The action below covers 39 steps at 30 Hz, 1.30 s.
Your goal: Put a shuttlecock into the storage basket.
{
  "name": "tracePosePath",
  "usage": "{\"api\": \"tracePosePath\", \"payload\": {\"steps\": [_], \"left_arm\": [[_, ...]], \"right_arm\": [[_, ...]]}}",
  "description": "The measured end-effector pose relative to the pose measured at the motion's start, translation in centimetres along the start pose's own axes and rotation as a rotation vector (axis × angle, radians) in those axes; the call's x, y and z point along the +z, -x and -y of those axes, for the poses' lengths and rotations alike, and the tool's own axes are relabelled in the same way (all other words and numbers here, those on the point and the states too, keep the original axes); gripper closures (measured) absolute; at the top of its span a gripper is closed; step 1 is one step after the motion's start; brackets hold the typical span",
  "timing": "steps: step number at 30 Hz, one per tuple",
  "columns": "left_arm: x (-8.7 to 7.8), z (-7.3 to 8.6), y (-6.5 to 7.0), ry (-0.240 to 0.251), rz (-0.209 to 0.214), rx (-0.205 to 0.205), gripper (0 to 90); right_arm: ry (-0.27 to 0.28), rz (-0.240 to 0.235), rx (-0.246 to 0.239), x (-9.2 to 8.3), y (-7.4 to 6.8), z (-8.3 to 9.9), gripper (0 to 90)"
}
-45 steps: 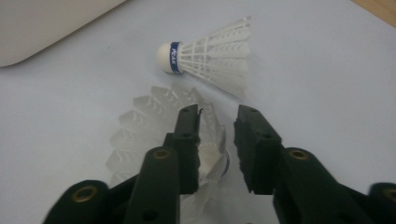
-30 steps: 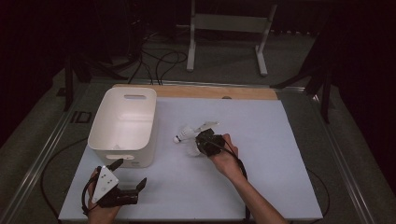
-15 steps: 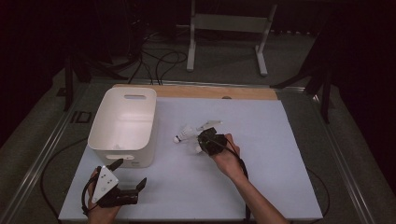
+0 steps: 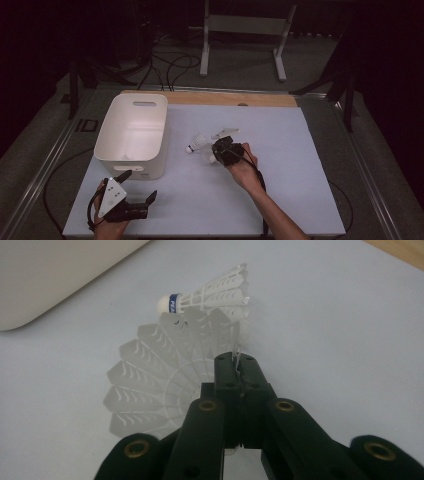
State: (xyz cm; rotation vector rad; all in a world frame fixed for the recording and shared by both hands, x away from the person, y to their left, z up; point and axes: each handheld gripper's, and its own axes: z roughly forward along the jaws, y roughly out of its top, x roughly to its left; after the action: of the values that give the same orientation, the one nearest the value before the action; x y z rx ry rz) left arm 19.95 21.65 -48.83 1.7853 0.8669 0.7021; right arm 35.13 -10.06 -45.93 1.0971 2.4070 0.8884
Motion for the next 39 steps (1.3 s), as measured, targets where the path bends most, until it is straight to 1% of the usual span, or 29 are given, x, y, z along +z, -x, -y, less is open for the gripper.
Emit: {"api": "tracePosePath", "payload": {"steps": [12,36,39], "left_arm": [[0.0,0.0,0.0,0.001,0.000,0.002,0.8],[0.1,0.0,0.0,0.002,0.003,0.000,0.8],[0.1,0.0,0.0,0.002,0.003,0.000,0.8]], "right_arm": [[0.024,0.004,-0.007,-0.6,-0.1,-0.3,89.4],[0.044,0.005,-0.007,-1.5,-0.3,-1.2,89.4],[0.053,0.008,-0.015,-1.8,-0.3,-1.5,89.4]]}}
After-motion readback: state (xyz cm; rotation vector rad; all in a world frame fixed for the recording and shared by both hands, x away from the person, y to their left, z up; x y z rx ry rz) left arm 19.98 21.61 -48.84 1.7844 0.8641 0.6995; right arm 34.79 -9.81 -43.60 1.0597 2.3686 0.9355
